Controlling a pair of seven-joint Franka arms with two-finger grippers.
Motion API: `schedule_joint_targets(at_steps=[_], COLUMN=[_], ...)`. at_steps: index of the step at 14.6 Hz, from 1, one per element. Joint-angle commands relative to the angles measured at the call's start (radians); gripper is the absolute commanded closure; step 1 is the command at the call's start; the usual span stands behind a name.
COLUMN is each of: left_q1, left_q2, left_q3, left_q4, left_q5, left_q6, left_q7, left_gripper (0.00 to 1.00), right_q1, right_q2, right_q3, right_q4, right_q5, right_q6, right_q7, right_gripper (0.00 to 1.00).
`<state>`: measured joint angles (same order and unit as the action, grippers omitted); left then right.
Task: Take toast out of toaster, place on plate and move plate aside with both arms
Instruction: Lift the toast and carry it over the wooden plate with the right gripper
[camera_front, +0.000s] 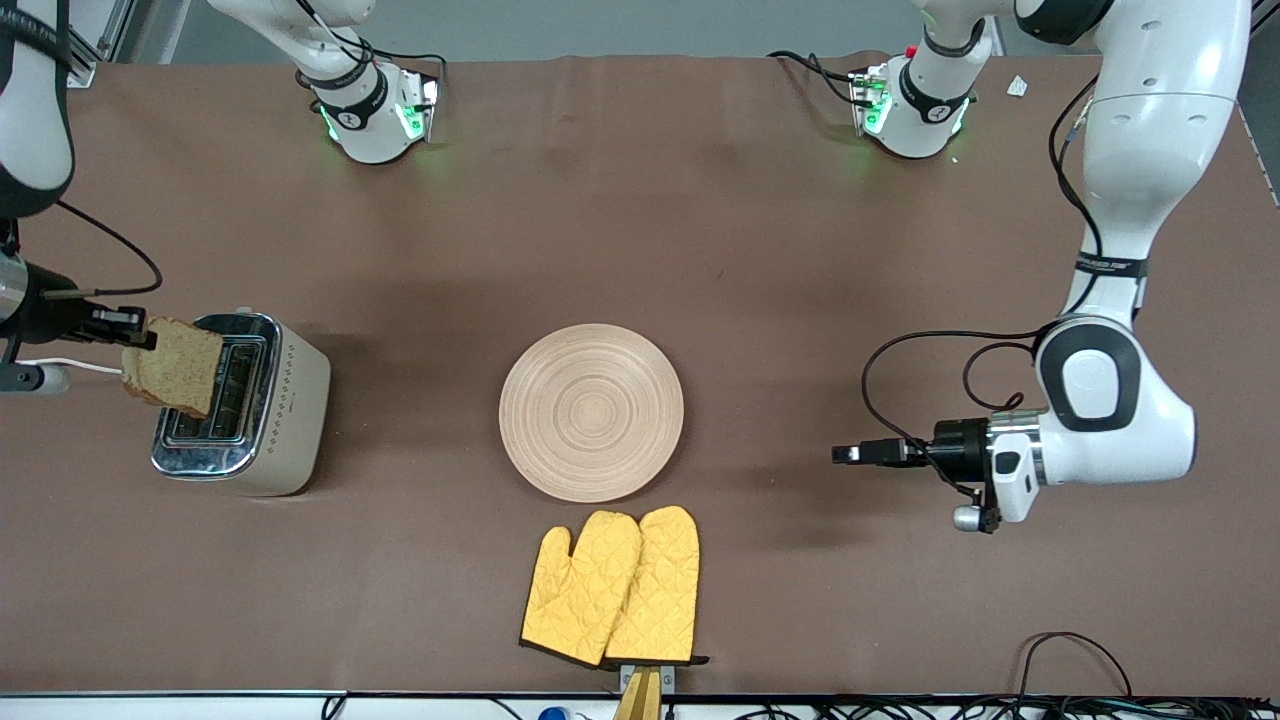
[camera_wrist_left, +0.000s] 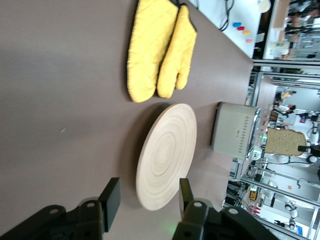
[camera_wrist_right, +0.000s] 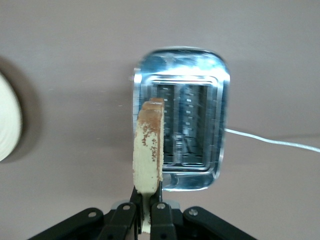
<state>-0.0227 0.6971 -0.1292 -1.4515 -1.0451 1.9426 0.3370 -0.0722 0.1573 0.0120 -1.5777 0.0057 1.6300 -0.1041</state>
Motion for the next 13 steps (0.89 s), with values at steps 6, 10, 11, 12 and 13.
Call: schedule_joint_targets(at_steps=[6,10,11,12,13], left_q1=[-0.082,-0.144,-0.166,-0.175,-0.177], left_q2=[0.123,0.154,0.159,0.162,0.170], left_q3=[-0.001,0.000,0.000,0.000,0.000], left_q4=[0.023,0.022,0.022,0.020,0.019], left_q5=[-0.217,-0.317,-0.335,-0.345,-0.346], left_q6=[0.070,0.113,0.119,0.131,0.142], left_q7=[0.198,0.267,0.270,0.281,0.299], left_gripper=[0.47,0.47,0.47,0.47,0.48], right_q1=[0.354,0.526,0.557,0.587,0.616], right_q2=[0.198,0.298,0.320,0.347,0.375], right_q3=[0.002,0.002,0.002,0.002,0.000], right_q4=[0.117,0.123,0.127,0.148,0.168], right_q5=[-0.003,-0.058,-0.068,-0.069,-0.070], right_q6=[0.030,0.119,0.120,0.122,0.120], right_q7=[0.399,0.663,0.719,0.778,0.831], right_gripper=[0.91,0.90,0.88,0.86,0.84])
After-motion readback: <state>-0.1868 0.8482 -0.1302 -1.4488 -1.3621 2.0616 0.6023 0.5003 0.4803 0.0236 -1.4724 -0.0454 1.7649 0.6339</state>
